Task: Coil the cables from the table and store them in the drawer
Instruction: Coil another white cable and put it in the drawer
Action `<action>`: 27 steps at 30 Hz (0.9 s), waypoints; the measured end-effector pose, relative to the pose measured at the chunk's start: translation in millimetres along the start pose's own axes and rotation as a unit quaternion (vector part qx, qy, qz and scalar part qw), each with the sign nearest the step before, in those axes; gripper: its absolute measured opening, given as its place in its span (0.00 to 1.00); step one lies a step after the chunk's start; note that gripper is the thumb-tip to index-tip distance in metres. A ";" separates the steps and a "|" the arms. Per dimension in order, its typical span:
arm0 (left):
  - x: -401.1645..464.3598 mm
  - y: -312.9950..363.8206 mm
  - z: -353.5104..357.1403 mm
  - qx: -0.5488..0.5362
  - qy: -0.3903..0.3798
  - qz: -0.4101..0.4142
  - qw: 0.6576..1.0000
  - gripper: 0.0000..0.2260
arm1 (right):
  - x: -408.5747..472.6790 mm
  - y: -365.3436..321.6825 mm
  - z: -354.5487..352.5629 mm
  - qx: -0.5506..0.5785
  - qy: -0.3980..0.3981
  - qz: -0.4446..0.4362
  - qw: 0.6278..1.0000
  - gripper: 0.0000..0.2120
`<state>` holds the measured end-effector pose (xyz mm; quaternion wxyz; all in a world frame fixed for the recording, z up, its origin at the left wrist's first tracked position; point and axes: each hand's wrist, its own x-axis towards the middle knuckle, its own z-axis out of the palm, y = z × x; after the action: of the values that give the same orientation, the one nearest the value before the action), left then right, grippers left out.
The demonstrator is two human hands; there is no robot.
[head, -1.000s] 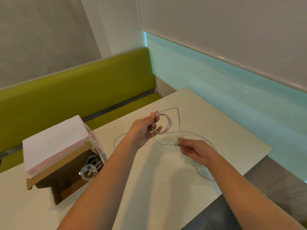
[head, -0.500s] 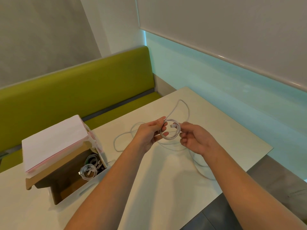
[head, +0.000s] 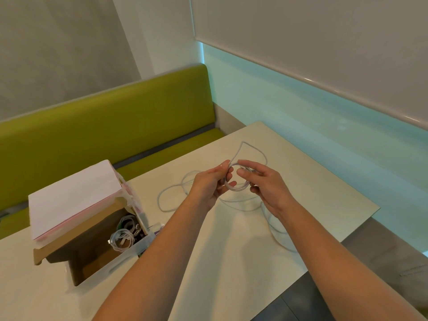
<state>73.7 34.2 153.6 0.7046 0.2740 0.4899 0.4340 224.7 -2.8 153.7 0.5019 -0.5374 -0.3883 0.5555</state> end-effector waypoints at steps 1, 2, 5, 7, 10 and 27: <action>0.4 0.3 0.5 -0.004 -0.002 0.001 1.000 0.10 | -1.2 0.0 0.6 -0.009 0.006 -0.006 1.000 0.12; 0.7 0.7 0.8 -0.008 -0.005 0.003 1.000 0.10 | -2.8 -0.8 1.5 -0.016 0.012 -0.007 1.000 0.11; 0.9 1.9 2.8 -0.013 -0.004 0.007 1.000 0.09 | -3.5 -1.1 2.8 -0.017 0.019 -0.021 0.999 0.11; 0.9 2.9 4.0 -0.016 0.002 0.008 1.000 0.09 | -3.5 -0.9 3.6 -0.056 0.037 -0.044 0.997 0.11; 1.5 4.9 5.2 -0.023 0.022 0.011 0.999 0.09 | -5.4 -0.5 3.7 -0.104 0.044 -0.056 0.992 0.10; 14.5 28.3 -14.3 -0.116 0.076 0.095 0.986 0.06 | -5.7 45.3 -31.2 0.154 0.104 0.097 0.978 0.10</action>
<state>52.8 59.8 164.7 0.6482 0.2018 0.4602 0.5722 248.6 -20.5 107.2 0.5603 -0.5434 -0.1893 0.5957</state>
